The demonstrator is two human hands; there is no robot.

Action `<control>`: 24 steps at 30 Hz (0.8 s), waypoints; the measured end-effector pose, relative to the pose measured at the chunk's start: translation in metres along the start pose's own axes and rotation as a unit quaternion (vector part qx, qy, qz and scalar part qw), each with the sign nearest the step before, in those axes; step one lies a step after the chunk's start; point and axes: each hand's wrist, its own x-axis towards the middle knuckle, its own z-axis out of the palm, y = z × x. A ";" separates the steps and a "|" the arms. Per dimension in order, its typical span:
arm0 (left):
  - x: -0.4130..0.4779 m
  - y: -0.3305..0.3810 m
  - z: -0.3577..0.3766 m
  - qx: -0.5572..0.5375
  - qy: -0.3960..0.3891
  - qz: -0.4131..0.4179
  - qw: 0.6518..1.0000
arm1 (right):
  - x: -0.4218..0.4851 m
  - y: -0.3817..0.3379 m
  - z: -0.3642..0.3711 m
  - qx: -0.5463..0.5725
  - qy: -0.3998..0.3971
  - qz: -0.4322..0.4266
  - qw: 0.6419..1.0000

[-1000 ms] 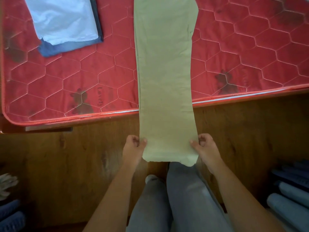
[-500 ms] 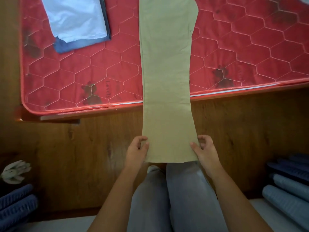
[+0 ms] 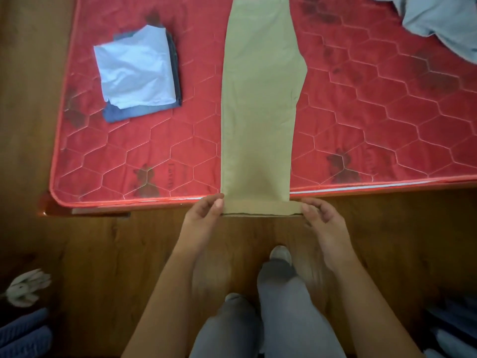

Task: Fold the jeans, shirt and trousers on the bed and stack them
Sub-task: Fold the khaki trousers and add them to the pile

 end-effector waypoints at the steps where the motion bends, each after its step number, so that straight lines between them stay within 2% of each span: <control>1: 0.008 0.008 0.002 -0.001 -0.017 0.003 1.000 | 0.011 -0.008 -0.002 0.007 -0.021 -0.001 1.000; 4: 0.039 0.020 0.011 0.024 -0.020 0.014 0.999 | 0.049 -0.026 -0.005 -0.097 -0.063 -0.001 0.993; 8: 0.088 0.025 0.023 0.081 0.084 0.045 0.992 | 0.100 -0.037 -0.001 -0.213 -0.060 -0.042 0.974; 13: 0.151 0.030 0.025 0.108 0.119 0.030 0.987 | 0.158 -0.046 0.016 -0.227 -0.018 -0.053 0.972; 16: 0.193 0.039 0.024 0.135 0.102 0.031 0.985 | 0.198 -0.051 0.030 -0.230 0.003 -0.060 0.971; 19: 0.245 0.043 0.021 0.107 0.076 -0.006 0.991 | 0.244 -0.054 0.046 -0.205 0.034 -0.058 0.976; 24: 0.326 0.066 0.025 0.124 0.060 0.016 0.990 | 0.322 -0.071 0.074 -0.157 0.054 -0.040 0.985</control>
